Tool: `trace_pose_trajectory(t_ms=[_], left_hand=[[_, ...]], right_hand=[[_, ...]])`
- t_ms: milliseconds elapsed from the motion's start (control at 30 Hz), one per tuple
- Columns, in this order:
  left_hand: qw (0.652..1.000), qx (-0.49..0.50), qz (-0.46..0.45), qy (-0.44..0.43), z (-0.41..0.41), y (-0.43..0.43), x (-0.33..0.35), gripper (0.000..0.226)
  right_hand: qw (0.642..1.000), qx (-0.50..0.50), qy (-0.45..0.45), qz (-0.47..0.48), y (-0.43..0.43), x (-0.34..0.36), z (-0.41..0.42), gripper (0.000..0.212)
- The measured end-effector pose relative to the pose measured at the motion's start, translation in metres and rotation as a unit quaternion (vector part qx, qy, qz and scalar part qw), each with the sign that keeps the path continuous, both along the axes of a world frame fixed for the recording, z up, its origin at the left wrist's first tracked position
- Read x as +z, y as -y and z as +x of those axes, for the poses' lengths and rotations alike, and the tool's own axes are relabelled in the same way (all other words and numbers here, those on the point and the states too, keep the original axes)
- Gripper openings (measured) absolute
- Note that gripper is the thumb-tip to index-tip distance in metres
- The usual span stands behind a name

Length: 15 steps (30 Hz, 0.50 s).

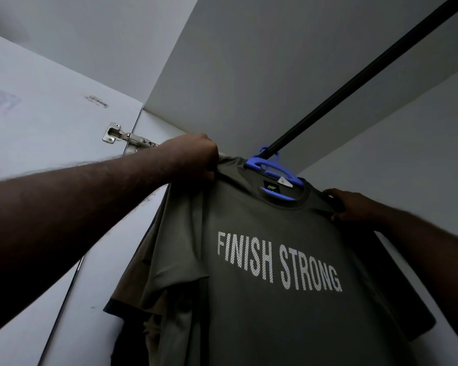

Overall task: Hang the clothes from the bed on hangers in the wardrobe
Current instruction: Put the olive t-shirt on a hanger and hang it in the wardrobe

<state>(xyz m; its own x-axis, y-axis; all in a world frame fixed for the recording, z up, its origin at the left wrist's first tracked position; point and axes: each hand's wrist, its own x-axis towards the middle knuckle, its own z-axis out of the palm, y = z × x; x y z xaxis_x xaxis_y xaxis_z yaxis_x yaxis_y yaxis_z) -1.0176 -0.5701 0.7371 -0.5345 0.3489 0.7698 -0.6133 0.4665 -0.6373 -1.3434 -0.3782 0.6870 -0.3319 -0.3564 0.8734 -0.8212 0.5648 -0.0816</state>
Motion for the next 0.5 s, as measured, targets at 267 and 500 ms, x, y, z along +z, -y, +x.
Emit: trace_pose_trajectory(t_ms=[267, 500], left_hand=[[0.999, 0.018, 0.038, 0.016, 0.0016, -0.0033, -0.0019, 0.016], [0.998, 0.031, 0.043, 0.028, 0.004, -0.0044, -0.0071, 0.02]], right_hand=[[1.0, 0.012, 0.008, 0.019, 0.0021, -0.0005, 0.0008, 0.073], [0.999, 0.007, 0.024, 0.034, 0.0092, -0.004, 0.0025, 0.083]])
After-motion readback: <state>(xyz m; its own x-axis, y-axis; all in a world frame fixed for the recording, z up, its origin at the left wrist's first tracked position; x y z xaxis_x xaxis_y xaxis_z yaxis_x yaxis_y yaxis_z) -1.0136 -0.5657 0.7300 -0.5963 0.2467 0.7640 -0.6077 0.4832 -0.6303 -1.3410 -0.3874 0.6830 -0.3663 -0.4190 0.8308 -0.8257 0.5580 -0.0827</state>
